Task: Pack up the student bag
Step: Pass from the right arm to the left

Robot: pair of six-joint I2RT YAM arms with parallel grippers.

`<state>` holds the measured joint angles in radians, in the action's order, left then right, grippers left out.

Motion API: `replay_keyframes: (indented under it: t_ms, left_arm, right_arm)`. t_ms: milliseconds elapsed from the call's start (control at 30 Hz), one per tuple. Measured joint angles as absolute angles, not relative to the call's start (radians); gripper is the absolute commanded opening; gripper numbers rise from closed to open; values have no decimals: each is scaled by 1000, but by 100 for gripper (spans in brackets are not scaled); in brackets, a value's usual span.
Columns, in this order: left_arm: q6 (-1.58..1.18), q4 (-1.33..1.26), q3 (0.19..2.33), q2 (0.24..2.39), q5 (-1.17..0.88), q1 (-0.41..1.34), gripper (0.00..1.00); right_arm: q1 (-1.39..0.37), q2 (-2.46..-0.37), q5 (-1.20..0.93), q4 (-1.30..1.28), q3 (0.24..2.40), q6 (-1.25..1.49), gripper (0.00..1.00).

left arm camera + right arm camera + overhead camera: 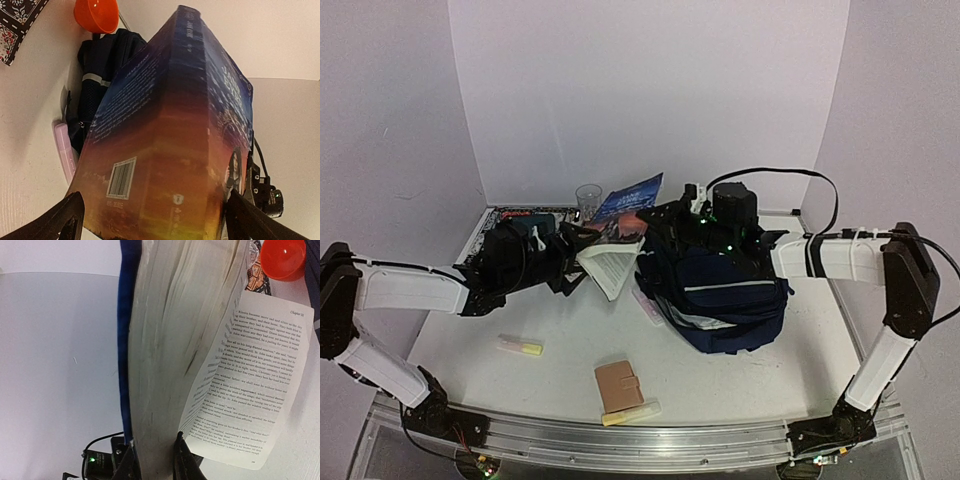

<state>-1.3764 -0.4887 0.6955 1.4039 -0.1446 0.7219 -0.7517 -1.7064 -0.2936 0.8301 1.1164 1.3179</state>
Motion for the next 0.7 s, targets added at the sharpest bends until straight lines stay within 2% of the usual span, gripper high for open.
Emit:
replay_keyframes:
  t_ms: [167,400,633,700]
  left_arm:
    - [-1409,-560,693,1426,-139,721,97]
    - [-1462,-718,694,1475,-164,731,83]
    - [-1552,-888,652,1479,-148,740,64]
    - [-1565,-917,643,1484,-140,740,52]
  right_arm:
    - [-752,-1699,-286,853,1116,1317,0]
    - [-774,-1698,-272,888,1093,1316,0]
    - [-782,-1698,-263,921,1041,1317,0]
    - [-785,-1696,-258,930,1038,1316,0]
